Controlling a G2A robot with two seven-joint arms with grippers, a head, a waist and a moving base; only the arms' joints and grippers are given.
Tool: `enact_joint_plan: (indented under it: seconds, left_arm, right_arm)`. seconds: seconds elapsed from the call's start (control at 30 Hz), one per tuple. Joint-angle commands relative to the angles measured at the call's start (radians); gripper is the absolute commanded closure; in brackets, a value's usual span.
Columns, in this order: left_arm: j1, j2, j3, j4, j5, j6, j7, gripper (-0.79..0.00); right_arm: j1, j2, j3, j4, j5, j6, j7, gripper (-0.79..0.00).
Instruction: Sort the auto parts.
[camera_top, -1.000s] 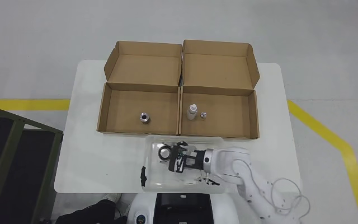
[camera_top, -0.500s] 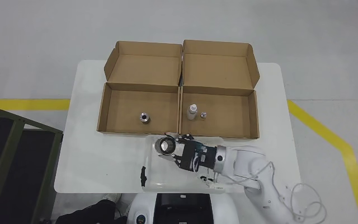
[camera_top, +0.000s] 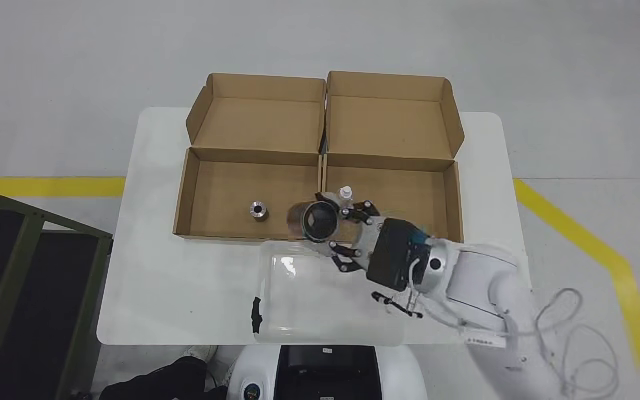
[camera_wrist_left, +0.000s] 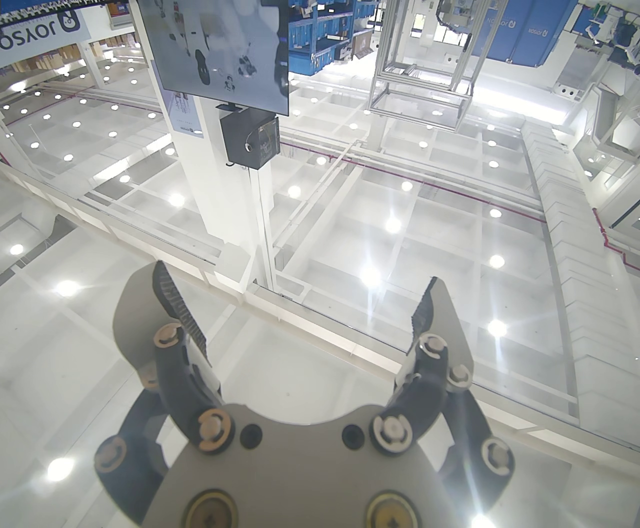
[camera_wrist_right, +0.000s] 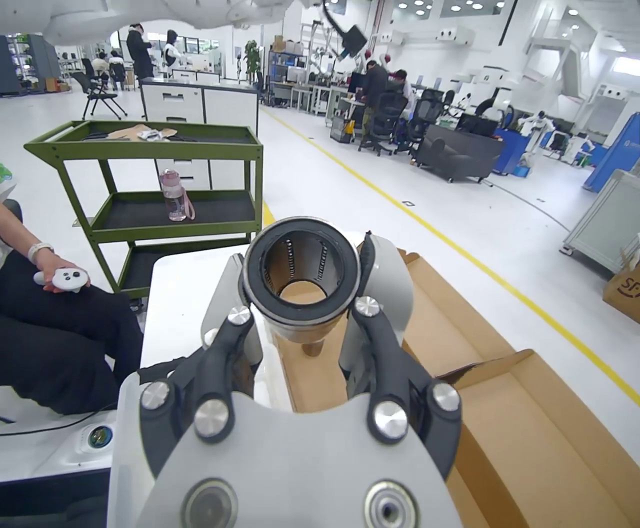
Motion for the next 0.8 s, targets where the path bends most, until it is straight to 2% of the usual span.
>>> enact_joint_plan:
  seconds: [0.0,0.4,0.77]
  left_arm:
    - [0.000,0.000,0.000,0.000,0.000,0.000,0.000,-0.785]
    - [0.000,0.000,0.000,0.000,0.000,0.000,0.000,-0.785]
    - [0.000,0.000,0.000,0.000,0.000,0.000,0.000,-0.785]
  right_arm:
    - [0.018,0.001,0.022,-0.011,0.025,0.008,-0.018,0.000]
    - [0.030,0.003,0.065,-0.058,0.054,0.058,-0.101,0.000]
    - [0.029,0.006,0.055,-0.060,0.068,0.046,-0.138,0.000]
